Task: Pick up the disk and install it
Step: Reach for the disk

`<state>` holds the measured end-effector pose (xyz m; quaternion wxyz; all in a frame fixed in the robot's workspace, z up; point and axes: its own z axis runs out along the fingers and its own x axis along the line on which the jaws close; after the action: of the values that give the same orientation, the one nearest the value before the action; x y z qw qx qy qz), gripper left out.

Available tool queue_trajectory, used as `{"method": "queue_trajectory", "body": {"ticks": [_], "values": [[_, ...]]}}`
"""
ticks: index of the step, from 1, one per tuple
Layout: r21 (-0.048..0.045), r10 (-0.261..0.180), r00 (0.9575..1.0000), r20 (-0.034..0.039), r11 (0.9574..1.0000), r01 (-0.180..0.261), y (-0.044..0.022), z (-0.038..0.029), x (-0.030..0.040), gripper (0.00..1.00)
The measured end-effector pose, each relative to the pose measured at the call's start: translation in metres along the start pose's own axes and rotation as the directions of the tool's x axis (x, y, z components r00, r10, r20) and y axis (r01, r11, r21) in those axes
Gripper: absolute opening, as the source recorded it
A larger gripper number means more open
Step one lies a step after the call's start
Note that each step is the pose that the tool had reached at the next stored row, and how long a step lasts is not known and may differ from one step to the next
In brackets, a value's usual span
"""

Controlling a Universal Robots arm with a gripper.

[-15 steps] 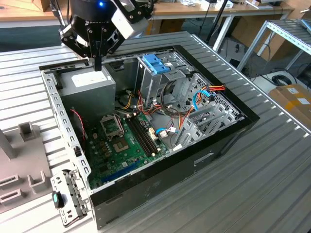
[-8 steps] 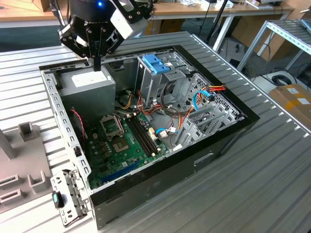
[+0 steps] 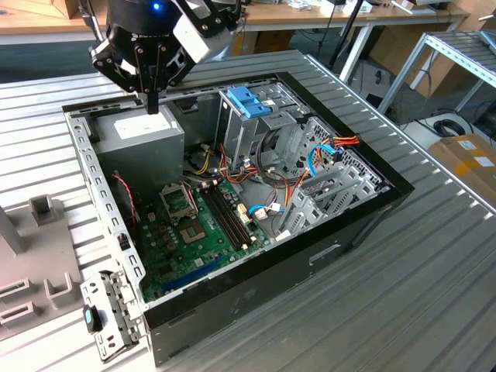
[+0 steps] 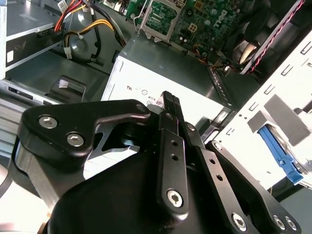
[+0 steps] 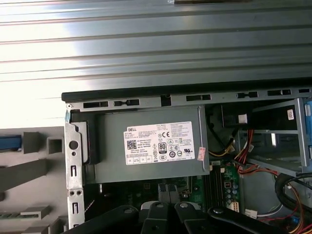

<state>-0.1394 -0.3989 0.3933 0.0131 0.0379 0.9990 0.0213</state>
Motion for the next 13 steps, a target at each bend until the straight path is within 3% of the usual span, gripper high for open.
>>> {"method": "queue_trajectory", "body": {"ticks": [13], "values": [[0.0001,0.000,1.0000,0.0000,1.0000,0.000,-0.0002,-0.0001,0.0030,0.11]]}}
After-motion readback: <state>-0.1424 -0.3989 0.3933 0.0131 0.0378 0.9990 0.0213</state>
